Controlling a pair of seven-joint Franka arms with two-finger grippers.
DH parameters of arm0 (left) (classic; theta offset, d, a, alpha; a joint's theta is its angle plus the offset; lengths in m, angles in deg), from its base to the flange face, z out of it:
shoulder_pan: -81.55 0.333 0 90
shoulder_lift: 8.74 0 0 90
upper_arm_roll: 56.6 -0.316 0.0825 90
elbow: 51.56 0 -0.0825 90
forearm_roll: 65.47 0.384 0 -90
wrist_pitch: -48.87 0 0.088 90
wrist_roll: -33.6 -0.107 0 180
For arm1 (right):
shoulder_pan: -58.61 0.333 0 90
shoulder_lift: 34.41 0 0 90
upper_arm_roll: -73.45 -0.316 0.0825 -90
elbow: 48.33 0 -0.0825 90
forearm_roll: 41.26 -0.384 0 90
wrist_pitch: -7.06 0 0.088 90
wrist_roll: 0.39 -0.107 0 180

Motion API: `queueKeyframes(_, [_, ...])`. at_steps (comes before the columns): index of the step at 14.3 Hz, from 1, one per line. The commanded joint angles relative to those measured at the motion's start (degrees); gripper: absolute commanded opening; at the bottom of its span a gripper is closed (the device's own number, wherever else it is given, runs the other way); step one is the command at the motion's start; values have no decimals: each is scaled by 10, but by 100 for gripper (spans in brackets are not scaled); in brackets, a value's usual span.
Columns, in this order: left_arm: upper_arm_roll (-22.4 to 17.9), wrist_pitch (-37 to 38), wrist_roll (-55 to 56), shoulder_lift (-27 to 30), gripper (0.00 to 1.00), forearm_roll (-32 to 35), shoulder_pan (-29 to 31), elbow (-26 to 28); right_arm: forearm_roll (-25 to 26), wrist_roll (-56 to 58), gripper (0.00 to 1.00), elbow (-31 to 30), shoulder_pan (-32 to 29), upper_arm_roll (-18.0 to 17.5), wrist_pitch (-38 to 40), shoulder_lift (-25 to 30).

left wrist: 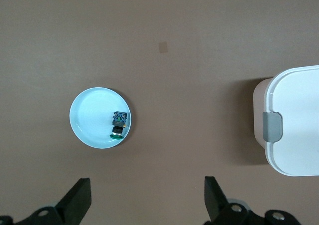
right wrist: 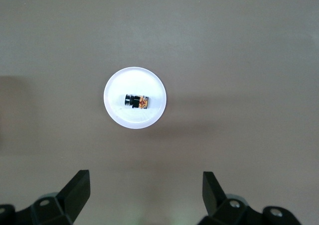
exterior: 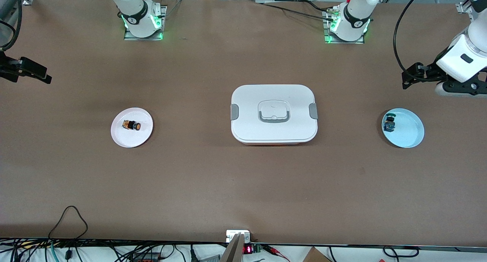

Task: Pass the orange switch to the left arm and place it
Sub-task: 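Move the right gripper down toward the orange switch on the white plate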

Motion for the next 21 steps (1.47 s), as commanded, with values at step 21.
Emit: queueKeyframes(21, [2,17,5,6,100,-5,-1,-4,4,-20,100,-213,61,-5,-296,-80])
